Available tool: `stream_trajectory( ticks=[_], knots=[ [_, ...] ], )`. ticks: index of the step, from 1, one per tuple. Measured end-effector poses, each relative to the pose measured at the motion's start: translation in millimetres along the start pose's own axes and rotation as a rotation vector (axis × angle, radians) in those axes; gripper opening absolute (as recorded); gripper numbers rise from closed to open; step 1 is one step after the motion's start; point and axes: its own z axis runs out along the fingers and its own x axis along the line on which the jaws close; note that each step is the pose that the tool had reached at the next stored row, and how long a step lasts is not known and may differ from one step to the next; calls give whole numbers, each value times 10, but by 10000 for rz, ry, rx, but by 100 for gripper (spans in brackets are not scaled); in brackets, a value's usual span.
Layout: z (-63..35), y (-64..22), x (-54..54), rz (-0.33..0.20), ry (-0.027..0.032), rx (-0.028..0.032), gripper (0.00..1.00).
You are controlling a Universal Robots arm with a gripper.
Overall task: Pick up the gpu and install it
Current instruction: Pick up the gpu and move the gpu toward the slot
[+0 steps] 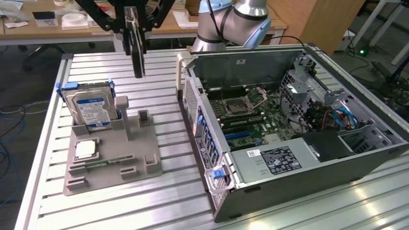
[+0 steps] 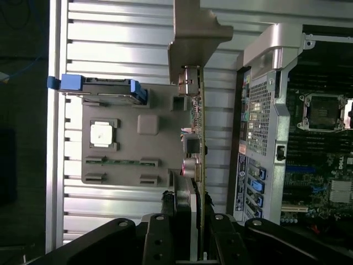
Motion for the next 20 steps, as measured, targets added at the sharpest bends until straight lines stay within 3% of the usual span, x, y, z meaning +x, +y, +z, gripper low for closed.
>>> stream_trajectory(
  ticks=[12, 20],
  knots=[
    [1, -7, -189, 168, 0, 0, 28],
    [3, -9, -243, 612, -4, 3, 28]
  ],
)
